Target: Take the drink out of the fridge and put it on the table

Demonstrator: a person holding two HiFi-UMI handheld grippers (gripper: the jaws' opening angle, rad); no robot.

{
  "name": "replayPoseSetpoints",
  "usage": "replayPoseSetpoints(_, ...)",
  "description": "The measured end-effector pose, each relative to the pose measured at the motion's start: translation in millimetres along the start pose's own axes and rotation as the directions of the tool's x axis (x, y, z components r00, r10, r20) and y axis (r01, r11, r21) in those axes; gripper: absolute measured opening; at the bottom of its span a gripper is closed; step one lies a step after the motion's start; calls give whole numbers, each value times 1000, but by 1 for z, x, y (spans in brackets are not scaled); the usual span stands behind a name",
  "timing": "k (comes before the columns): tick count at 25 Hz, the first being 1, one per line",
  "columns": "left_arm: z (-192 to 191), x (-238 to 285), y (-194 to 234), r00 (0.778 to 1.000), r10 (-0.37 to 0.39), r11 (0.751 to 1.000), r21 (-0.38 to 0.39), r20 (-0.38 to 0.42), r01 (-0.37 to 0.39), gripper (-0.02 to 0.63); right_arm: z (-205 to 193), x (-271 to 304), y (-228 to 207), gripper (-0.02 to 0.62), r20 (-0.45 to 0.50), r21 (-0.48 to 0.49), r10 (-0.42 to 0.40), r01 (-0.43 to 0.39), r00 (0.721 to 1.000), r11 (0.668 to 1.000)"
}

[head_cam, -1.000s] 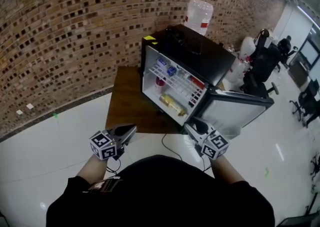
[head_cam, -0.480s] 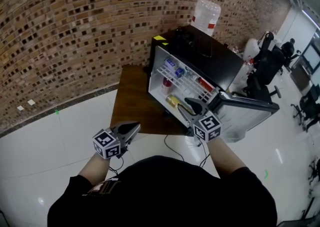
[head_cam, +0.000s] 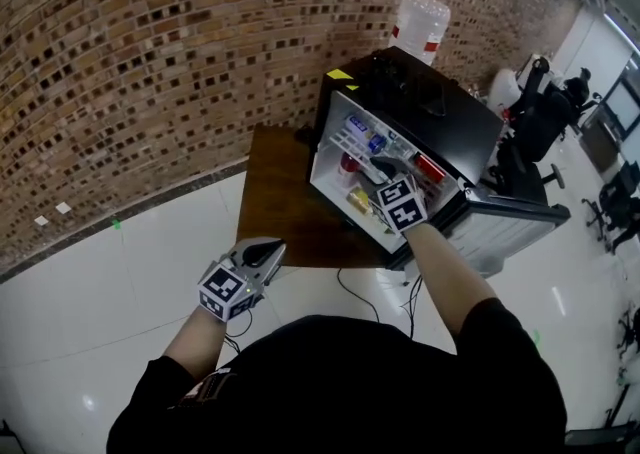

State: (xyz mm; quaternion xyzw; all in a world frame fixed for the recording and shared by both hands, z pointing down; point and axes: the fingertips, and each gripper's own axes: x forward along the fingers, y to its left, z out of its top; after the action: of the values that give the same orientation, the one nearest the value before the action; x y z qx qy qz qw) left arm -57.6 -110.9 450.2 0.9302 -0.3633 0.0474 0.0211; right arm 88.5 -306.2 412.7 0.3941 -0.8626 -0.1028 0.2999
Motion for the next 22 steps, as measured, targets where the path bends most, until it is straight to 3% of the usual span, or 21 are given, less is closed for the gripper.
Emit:
replayPoseSetpoints(3,-2,0,13,1000,4,999,34,-5,-4,-5,1,29,-6,187,-87,-93,-41,33,995,995)
replayPoseSetpoints(8,-6,-4,20,999,-50,999,17,2,50,-5,-3,75,-28,187,-217,-258,-137,79,966,963)
replayPoseSetpoints(15,-10,-17,16,996,-83,996,-24,18,83,-5,-18,130,-58,187,-363,-427,-252,81,897,901)
replayPoseSetpoints(22,-18,-33,10,996,-87,996,-34,7,87,-5,-28,165,-79,187,-469,-489,-322,62,823,870)
